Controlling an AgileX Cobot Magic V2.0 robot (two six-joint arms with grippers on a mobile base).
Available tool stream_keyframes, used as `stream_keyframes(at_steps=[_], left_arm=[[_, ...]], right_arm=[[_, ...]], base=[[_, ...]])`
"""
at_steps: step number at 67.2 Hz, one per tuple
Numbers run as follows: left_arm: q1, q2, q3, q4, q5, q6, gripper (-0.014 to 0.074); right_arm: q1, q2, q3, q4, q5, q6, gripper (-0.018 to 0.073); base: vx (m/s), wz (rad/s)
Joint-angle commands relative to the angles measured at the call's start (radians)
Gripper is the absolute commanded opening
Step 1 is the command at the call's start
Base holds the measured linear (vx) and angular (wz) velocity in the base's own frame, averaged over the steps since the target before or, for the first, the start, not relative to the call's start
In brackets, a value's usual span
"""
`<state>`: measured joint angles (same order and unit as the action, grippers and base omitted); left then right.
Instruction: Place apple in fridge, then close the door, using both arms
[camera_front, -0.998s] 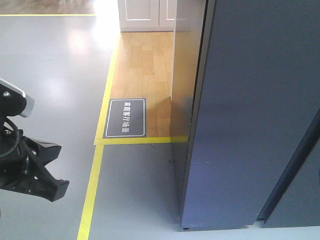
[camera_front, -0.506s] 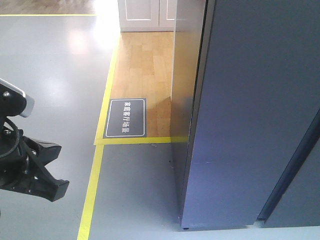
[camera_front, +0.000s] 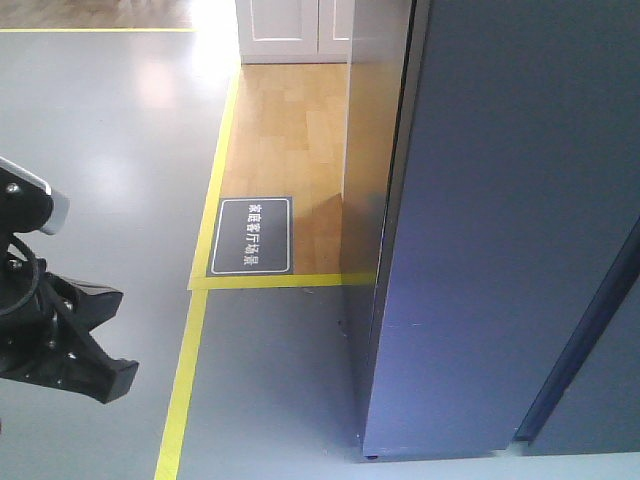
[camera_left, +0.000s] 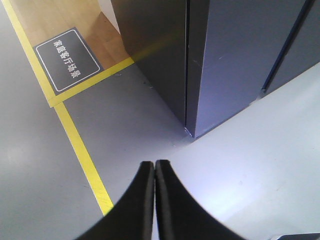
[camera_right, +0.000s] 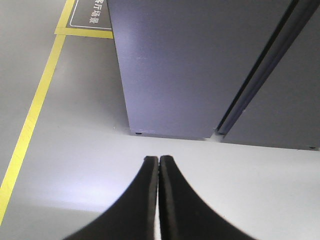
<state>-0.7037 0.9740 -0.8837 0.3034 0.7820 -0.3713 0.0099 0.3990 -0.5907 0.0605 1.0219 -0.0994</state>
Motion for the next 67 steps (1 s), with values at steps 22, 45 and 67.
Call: stream_keyframes(at_steps=[22, 45, 67], left_arm=[[0.151, -0.178, 0.004, 0.015, -0.103, -0.011, -0.0006], [0.498, -0.586, 0.372, 0.009, -0.43, -0.011, -0.0006], [0.509, -0.812, 0.56, 0.019, -0.54, -0.008, -0.0006]], right_arm=[[0.001, 0.006, -0.024, 0.001, -0.057, -0.006, -0.0003], [0.001, 0.006, -0.024, 0.001, -0.057, -0.006, -0.0003], [0.001, 0.006, -0.024, 0.001, -0.057, -0.006, -0.0003]], base=[[0.0, 0.0], [0.0, 0.0], [0.0, 0.0]])
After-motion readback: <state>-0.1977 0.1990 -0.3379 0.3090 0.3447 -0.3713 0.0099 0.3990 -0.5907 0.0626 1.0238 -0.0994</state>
